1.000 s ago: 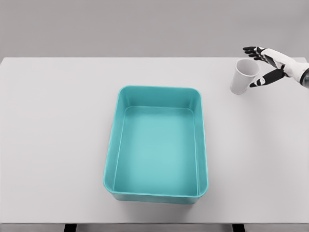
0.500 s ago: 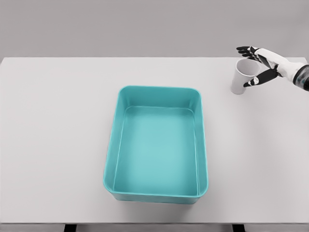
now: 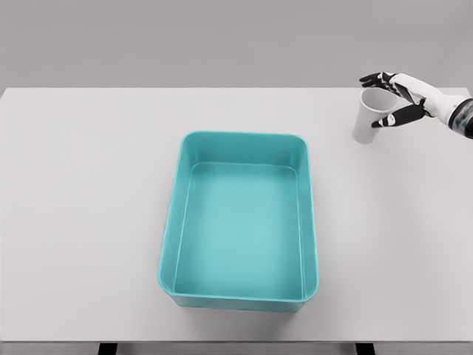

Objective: Put the paper cup into the basket with your right arm

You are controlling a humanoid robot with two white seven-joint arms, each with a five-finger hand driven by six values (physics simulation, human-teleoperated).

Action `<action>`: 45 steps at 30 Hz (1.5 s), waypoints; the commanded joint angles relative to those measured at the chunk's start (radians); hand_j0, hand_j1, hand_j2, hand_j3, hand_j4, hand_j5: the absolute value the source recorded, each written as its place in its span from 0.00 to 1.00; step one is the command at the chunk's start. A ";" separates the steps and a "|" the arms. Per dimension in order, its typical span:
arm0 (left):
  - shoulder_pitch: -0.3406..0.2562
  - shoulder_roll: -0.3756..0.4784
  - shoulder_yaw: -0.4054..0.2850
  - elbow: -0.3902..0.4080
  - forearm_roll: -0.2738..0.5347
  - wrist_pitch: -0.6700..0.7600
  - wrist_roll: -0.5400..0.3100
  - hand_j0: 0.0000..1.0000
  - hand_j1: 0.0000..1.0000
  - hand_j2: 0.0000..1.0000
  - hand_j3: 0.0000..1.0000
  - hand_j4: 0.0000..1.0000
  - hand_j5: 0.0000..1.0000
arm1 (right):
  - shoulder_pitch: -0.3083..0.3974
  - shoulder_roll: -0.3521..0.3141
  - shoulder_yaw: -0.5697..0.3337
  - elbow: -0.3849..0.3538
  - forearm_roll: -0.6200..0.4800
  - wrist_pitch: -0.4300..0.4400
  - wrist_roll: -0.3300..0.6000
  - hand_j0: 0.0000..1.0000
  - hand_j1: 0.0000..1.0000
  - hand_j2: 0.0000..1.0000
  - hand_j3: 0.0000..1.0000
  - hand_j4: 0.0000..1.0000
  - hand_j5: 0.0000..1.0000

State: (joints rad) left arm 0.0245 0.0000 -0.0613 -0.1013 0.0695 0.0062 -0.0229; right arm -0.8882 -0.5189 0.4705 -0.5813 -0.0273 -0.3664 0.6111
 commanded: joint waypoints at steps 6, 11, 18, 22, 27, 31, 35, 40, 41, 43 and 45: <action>0.000 0.000 0.000 0.000 0.000 0.000 0.000 1.00 1.00 1.00 1.00 1.00 1.00 | -0.002 -0.004 -0.003 -0.006 -0.005 0.000 0.000 0.70 0.70 0.70 0.70 0.70 0.70; 0.000 0.000 0.000 0.000 0.000 0.000 0.000 1.00 1.00 1.00 1.00 1.00 1.00 | -0.002 -0.013 -0.003 -0.034 -0.006 0.001 0.000 0.65 0.65 0.65 0.65 0.65 0.65; 0.000 0.000 0.000 0.000 0.000 0.000 0.000 1.00 1.00 1.00 1.00 1.00 1.00 | 0.003 -0.016 -0.018 -0.086 -0.006 0.001 0.000 0.62 0.62 0.62 0.62 0.62 0.62; 0.000 0.000 0.000 0.000 0.000 0.000 0.000 1.00 1.00 1.00 1.00 1.00 1.00 | 0.005 -0.024 -0.020 -0.117 -0.006 0.001 0.000 0.62 0.62 0.62 0.62 0.62 0.62; 0.000 0.000 0.000 0.000 0.000 0.000 0.000 1.00 1.00 1.00 1.00 1.00 1.00 | 0.008 -0.030 -0.021 -0.170 -0.008 0.001 0.000 0.62 0.62 0.62 0.62 0.62 0.62; 0.000 0.000 0.000 0.000 0.001 0.000 0.000 1.00 1.00 1.00 1.00 1.00 1.00 | 0.008 -0.030 -0.021 -0.199 -0.008 0.001 0.000 0.62 0.62 0.62 0.62 0.62 0.62; 0.000 0.000 0.000 0.000 0.000 0.000 0.000 1.00 1.00 1.00 1.00 1.00 1.00 | 0.015 -0.041 -0.021 -0.249 -0.031 0.001 0.000 0.62 0.62 0.62 0.62 0.62 0.62; 0.000 0.000 0.000 0.000 0.001 0.000 0.000 1.00 1.00 1.00 1.00 1.00 1.00 | 0.044 -0.067 -0.020 -0.310 -0.077 0.003 0.000 0.62 0.62 0.62 0.62 0.62 0.62; 0.000 0.000 0.000 0.000 0.001 0.000 0.000 1.00 1.00 1.00 1.00 1.00 1.00 | 0.054 -0.076 -0.021 -0.330 -0.079 0.003 0.000 0.62 0.62 0.62 0.62 0.62 0.62; 0.000 0.000 0.000 0.000 0.001 0.000 0.000 1.00 1.00 1.00 1.00 1.00 1.00 | 0.061 -0.081 -0.020 -0.359 -0.080 0.006 0.000 0.62 0.62 0.62 0.62 0.62 0.62; 0.000 0.000 0.000 0.000 0.000 0.000 0.000 1.00 1.00 1.00 1.00 1.00 1.00 | 0.064 -0.082 -0.021 -0.397 -0.080 0.026 0.000 0.62 0.62 0.62 0.62 0.62 0.62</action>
State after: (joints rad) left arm 0.0245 0.0000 -0.0613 -0.1014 0.0695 0.0062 -0.0229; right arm -0.8207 -0.5948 0.4510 -0.9417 -0.0955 -0.3526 0.6111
